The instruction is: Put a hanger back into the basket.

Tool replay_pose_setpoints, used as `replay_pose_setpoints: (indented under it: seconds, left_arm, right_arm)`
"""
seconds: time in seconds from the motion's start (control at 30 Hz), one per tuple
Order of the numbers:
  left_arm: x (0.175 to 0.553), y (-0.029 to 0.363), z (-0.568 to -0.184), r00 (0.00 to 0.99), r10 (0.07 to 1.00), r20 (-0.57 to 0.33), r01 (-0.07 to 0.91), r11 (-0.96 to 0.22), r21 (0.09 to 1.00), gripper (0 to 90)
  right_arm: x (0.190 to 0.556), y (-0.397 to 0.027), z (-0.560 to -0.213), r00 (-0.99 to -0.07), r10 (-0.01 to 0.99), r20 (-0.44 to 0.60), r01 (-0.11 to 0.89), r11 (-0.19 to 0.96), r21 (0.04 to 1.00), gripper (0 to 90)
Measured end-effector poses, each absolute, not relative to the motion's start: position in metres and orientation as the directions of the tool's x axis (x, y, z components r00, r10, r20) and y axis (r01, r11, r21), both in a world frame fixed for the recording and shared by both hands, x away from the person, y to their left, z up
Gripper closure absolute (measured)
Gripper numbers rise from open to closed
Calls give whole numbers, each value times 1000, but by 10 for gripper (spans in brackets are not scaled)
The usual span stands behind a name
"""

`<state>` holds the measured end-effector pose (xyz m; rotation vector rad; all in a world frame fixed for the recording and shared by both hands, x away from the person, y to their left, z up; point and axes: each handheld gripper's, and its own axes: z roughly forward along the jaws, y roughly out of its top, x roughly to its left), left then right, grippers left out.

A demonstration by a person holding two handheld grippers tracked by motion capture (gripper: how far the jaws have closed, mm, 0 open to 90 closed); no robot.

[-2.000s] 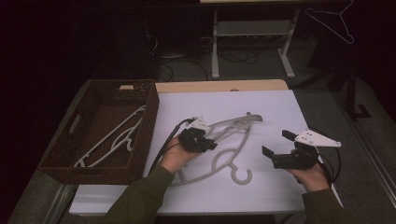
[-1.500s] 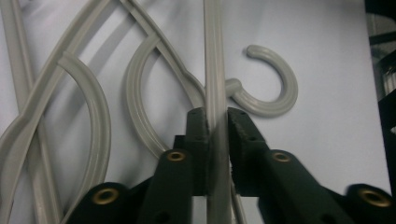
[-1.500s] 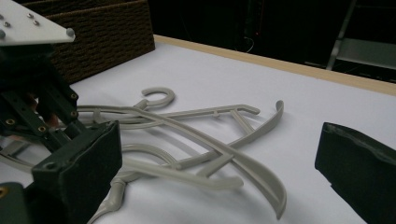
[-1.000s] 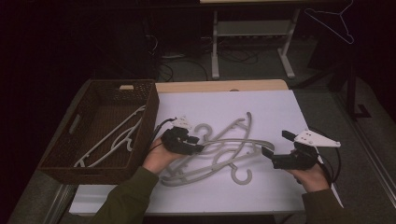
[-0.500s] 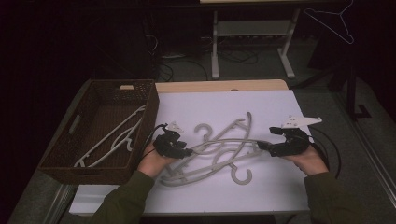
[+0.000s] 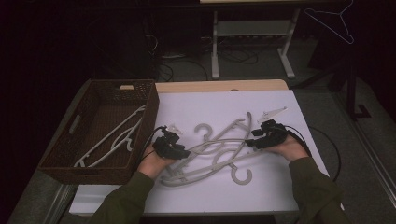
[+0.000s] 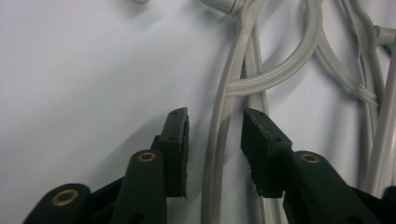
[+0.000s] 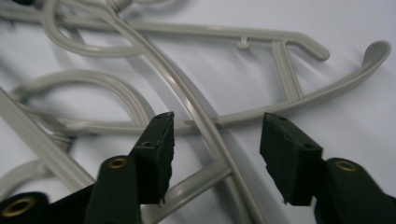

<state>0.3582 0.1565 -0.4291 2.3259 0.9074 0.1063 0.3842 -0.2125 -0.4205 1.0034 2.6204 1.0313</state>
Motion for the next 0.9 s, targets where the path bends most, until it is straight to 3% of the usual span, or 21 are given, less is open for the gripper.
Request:
replay_pose_setpoints:
  seconds: [0.1,0.23,0.43,0.67,0.77,0.9]
  left_arm:
    - [359,156,-432,758,635,-153,589,-564,578,688]
    - [360,154,-433,768,625,-142,578,-579,575,763]
    - [359,148,-429,791,600,-120,549,-608,574,790]
    - [360,141,-419,819,562,-115,514,-630,582,807]
    - [360,135,-410,842,525,-125,485,-633,603,819]
    - [362,132,-405,852,511,-111,465,-643,608,820]
  right_arm:
    - [388,-211,-426,-775,625,95,537,570,622,545]
    - [389,-211,-430,-779,621,87,539,592,599,587]
    - [388,-213,-429,-798,599,68,512,613,602,707]
    - [385,-219,-427,-793,608,46,507,616,603,711]
    - [383,-224,-427,-793,608,38,503,618,605,614]
    - [384,-225,-428,-792,610,27,501,624,600,642]
